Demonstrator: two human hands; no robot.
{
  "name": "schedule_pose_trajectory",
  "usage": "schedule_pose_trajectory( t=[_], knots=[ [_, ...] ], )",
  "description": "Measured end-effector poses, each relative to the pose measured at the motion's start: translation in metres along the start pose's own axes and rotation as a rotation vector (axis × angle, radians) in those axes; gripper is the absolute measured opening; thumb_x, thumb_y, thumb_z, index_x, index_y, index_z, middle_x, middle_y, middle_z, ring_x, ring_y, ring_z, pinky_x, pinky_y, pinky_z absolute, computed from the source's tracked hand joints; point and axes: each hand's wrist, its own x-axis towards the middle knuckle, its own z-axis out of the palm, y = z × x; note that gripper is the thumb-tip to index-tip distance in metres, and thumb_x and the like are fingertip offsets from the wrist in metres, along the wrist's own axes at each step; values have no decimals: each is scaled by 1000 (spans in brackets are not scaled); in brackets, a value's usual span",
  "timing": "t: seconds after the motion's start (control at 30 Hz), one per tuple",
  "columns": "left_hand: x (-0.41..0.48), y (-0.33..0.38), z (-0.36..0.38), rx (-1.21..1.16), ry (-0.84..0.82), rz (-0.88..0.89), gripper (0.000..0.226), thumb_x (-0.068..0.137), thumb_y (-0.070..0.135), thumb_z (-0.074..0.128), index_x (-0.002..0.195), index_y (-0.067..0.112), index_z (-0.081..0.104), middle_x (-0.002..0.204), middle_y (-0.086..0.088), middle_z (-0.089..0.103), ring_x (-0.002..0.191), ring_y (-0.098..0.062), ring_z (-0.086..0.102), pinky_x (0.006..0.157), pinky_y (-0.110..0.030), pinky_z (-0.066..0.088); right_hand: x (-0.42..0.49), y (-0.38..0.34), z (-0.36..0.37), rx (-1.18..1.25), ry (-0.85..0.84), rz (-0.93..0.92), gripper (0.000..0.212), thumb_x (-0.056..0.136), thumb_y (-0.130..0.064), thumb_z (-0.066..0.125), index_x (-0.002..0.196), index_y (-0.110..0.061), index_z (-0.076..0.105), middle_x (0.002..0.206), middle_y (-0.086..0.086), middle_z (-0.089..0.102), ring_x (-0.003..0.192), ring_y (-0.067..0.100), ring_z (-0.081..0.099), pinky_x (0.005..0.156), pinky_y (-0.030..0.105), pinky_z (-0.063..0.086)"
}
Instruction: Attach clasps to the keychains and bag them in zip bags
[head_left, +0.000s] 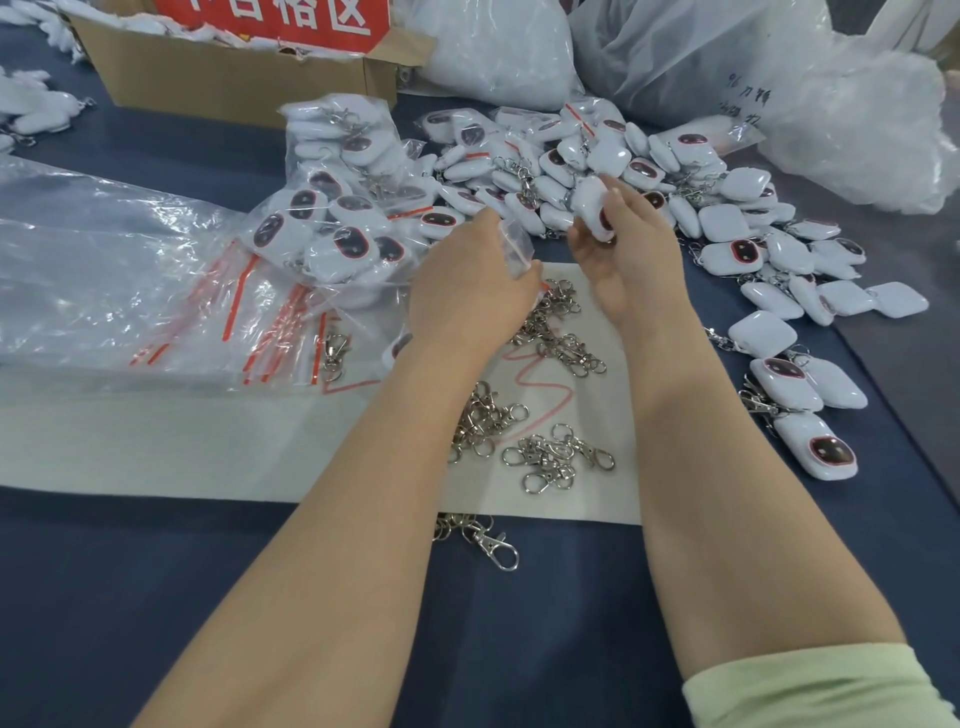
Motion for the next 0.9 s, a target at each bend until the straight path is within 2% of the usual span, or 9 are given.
schedule_pose_trajectory(
  t=[0.07,0.13,0.2,0.27,0.33,0.5,0.6,0.8,0.9],
  knots=[
    [0,0,0,1,3,-4,28,85,37,60,101,18,48,88,4,46,82,-19,43,68,-30,31,0,2,1,51,4,39,18,103,-11,42,119,-6,50,89,10,53,59,15,59,56,22,54],
    [0,-1,0,-1,1,-4,27,85,37,60,100,18,47,88,4,47,82,-19,43,68,-31,31,0,4,2,11,32,48,24,100,-11,50,121,0,47,83,9,49,50,12,58,50,19,50],
    [1,-1,1,1,-1,-4,32,86,38,60,107,16,50,89,4,47,83,-19,44,69,-30,32,1,4,2,-36,67,54,15,96,-12,59,100,1,53,76,6,49,47,9,53,46,15,45],
    [1,-2,1,6,2,-2,37,86,40,59,112,14,50,91,4,47,84,-18,44,69,-30,32,1,1,1,0,92,83,15,93,-14,64,84,-5,55,70,4,46,51,9,46,45,14,40],
    [1,-2,1,7,1,3,40,87,40,59,115,13,50,92,4,47,85,-18,43,70,-30,32,0,-1,-1,116,90,106,15,92,-17,65,83,-7,59,67,3,46,55,11,43,47,16,40],
    [1,-2,1,17,8,2,40,87,40,59,114,12,50,90,5,46,83,-18,43,69,-30,30,-3,0,1,289,2,116,14,100,-15,51,102,-2,56,88,11,61,75,22,63,68,27,56],
    [1,-1,1,26,9,-1,39,87,41,59,112,12,51,90,4,46,83,-18,42,69,-30,30,-4,0,5,208,-20,95,13,100,-11,49,96,-2,57,85,10,64,72,19,64,62,22,56],
    [1,-1,1,15,9,-6,42,87,40,59,115,11,50,94,0,51,88,-20,46,70,-29,30,-6,6,4,-124,-71,-48,12,98,-5,52,88,-8,57,80,6,64,73,13,62,68,21,53],
    [2,0,0,11,6,-13,42,87,40,60,116,12,50,94,0,52,89,-21,48,70,-30,30,-5,8,5,-194,-64,-90,12,97,-6,53,87,-9,58,81,6,64,73,13,62,69,22,52]
  ],
)
